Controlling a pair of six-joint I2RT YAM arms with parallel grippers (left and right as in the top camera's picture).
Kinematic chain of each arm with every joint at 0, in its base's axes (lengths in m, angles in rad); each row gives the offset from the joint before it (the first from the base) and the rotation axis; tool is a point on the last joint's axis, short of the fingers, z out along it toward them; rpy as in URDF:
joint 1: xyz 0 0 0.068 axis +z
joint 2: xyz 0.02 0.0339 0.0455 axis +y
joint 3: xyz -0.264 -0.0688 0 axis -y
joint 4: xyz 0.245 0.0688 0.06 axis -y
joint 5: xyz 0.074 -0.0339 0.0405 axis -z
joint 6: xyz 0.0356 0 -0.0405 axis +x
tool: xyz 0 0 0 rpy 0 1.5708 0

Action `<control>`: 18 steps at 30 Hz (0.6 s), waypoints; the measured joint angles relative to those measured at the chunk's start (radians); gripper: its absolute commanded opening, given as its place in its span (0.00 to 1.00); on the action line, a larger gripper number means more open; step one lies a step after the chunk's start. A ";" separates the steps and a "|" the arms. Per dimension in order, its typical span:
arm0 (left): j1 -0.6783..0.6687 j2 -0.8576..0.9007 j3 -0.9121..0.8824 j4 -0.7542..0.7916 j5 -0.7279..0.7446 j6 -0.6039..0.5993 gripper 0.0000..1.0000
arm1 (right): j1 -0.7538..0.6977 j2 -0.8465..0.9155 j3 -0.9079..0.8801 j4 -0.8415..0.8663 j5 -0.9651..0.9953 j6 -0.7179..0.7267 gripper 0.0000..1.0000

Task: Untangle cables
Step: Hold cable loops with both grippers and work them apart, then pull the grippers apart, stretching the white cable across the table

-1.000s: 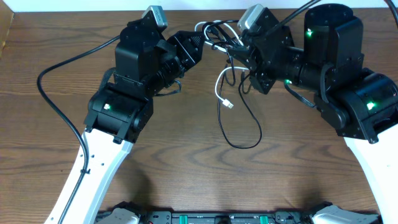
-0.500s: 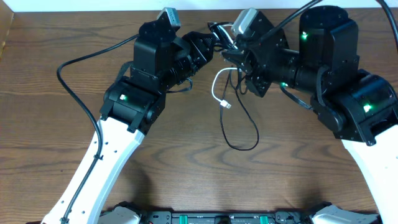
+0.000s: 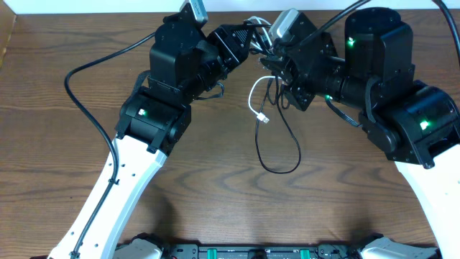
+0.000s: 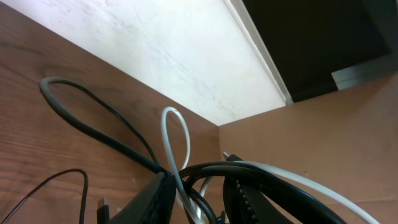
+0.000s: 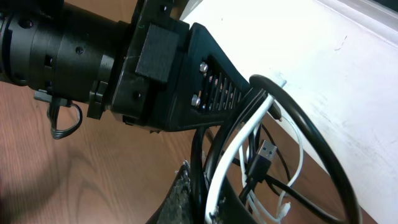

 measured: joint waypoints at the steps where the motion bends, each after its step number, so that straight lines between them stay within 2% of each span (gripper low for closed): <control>1: 0.000 0.000 0.000 -0.001 0.002 0.000 0.31 | 0.000 0.000 0.000 0.001 0.000 0.000 0.01; 12: 0.000 0.000 0.000 -0.007 0.011 0.000 0.31 | 0.000 -0.001 0.000 0.039 0.001 0.000 0.01; 15: 0.000 0.000 0.000 -0.007 0.011 0.000 0.36 | 0.000 -0.001 0.000 0.056 0.001 0.000 0.01; 18: 0.000 0.000 0.000 -0.007 0.014 0.000 0.36 | 0.000 -0.002 0.000 0.070 0.000 0.000 0.01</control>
